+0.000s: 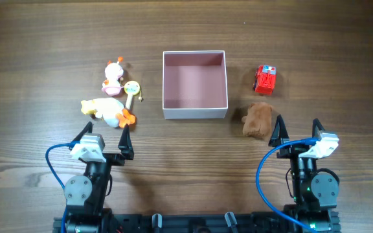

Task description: Pack container

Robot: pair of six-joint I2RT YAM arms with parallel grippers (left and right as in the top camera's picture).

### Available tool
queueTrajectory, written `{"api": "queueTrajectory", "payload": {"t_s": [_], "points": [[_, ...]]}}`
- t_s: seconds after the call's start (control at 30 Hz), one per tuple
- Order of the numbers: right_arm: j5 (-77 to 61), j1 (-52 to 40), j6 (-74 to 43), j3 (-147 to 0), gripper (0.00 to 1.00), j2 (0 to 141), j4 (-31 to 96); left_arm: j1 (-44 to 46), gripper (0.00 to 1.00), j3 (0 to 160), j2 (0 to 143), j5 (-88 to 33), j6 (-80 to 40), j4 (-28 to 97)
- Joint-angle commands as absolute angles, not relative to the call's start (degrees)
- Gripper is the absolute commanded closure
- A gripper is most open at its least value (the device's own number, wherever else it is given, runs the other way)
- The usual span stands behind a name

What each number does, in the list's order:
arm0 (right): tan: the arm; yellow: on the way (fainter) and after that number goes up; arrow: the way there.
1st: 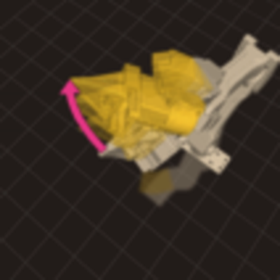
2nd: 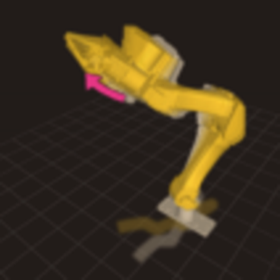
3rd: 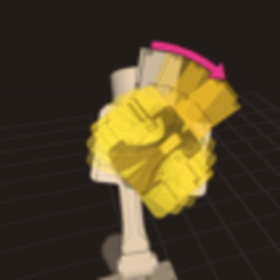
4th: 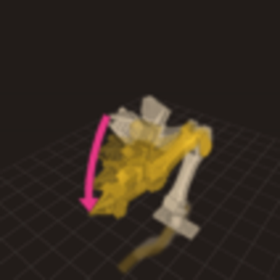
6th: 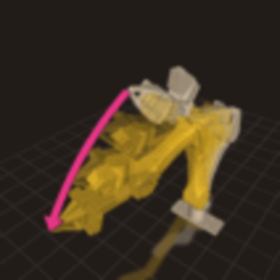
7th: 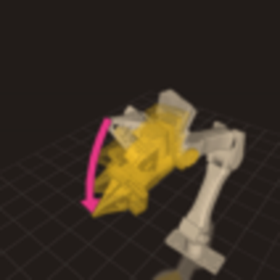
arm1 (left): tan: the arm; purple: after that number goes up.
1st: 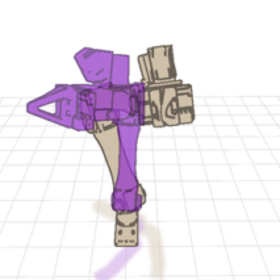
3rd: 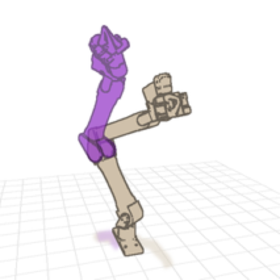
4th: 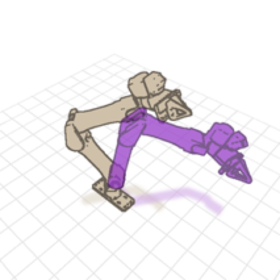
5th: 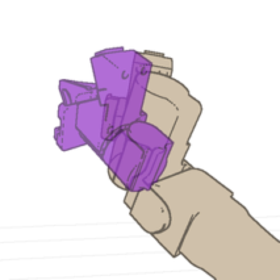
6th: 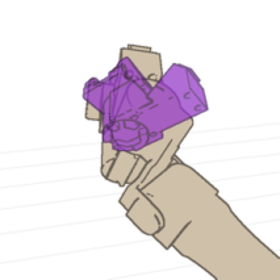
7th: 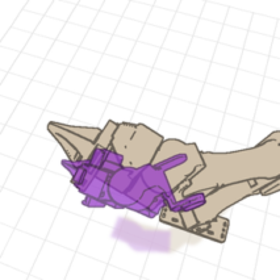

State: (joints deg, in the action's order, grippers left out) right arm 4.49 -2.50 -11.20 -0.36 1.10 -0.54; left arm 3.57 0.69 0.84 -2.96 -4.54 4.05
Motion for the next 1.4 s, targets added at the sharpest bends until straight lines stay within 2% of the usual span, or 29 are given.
{"api": "queueTrajectory", "payload": {"t_s": [0.0,0.33,0.47,0.57,0.73,1.0,1.1,1.2,1.37], "points": [[3.75,-2.26,-10.57,-0.3,0.01,0.8,-0.84,3.05,0.0,0.34,0.6,-4.03,-3.42,4.1],[3.27,-2.26,-12.36,-0.38,0.0,0.8,-4.03,3.05,0.0,0.34,0.6,-4.03,-3.42,4.1],[4.01,-2.26,-10.15,-7.35,0.0,2.46,2.15,3.05,0.0,0.34,0.6,-4.03,-3.42,4.12],[4.01,-2.28,-7.27,-15.05,0.01,8.01,2.17,3.05,0.0,0.34,0.6,-4.03,-3.42,4.1],[3.75,-2.28,-5.56,-37.89,0.01,31.88,7.46,3.05,0.0,0.32,0.6,-4.03,-3.42,4.1],[-2.9,-2.28,-6.57,-83.55,0.0,80.38,40.62,3.05,0.0,0.34,0.6,-4.03,-3.42,4.1],[-2.87,-2.28,-6.0,-91.02,0.01,93.23,44.82,3.05,0.0,0.34,0.6,-4.03,-3.42,4.1],[-3.11,-2.28,-6.72,-91.18,0.01,101.47,42.48,3.05,0.0,0.34,0.6,-4.03,-3.42,4.1],[-3.05,-1.98,-10.76,-91.18,0.0,110.93,45.41,3.05,0.0,0.34,0.6,-4.03,-3.42,4.1]]}}
